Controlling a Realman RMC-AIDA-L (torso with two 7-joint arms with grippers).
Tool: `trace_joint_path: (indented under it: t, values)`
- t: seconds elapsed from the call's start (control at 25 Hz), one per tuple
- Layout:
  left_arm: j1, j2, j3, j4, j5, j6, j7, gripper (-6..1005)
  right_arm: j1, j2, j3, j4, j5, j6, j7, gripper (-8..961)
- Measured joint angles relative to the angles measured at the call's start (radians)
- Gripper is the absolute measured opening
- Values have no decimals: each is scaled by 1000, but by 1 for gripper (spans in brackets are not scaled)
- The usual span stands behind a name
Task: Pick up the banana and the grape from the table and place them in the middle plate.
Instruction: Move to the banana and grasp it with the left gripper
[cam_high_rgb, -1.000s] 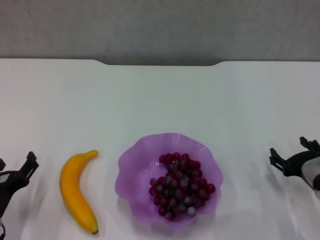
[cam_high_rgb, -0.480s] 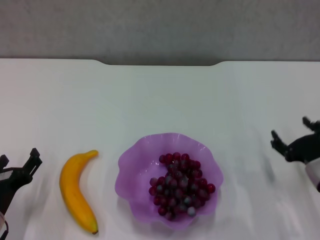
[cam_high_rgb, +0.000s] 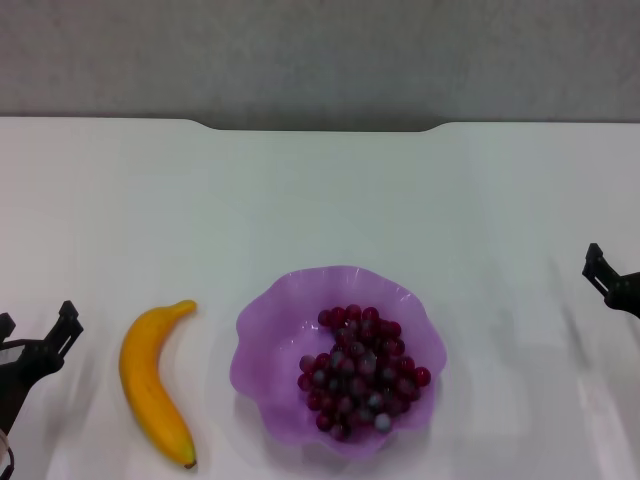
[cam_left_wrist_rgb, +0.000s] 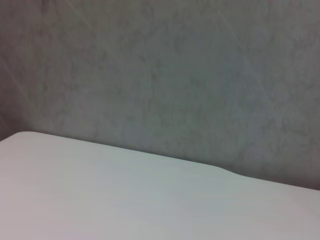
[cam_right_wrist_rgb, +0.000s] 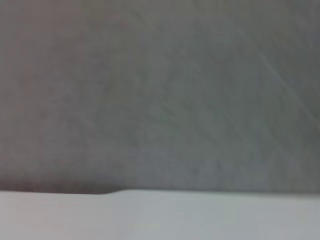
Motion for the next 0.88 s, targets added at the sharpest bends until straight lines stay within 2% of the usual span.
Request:
trace_joint_path:
  t: [0.12,0.32,0.48,0.56,0.6,0.64,0.68,0.76,0.88]
  values:
    - [-1,1,2,0,0,0,0,893,16,-3,0,-18,6,40,90,880]
    - [-4,4,10,-27,0,-15,-8,894,22,-2,-17,-47,3,44,89,880]
    - [2,23,9,-90,22,-59,-16,894,17,-2,-24,-60,3,45,71,880]
    - [13,45,2,-142,43,-76,-29,893,16,-2,-25,-63,4,45,50,880]
    - [22,63,0,-181,52,-86,-32,893,16,-1,-26,-63,4,46,37,880]
    - [42,109,-20,-279,79,-123,-29,893,16,-1,-26,-63,4,46,30,880]
    - [42,109,-20,-279,79,-123,-29,893,17,-1,-26,-63,4,47,24,880]
    - [53,140,-81,-359,128,-196,-10,894,21,0,-32,-63,4,52,23,880]
    - [67,147,-214,-446,234,-359,43,894,24,0,-36,-64,5,66,22,880]
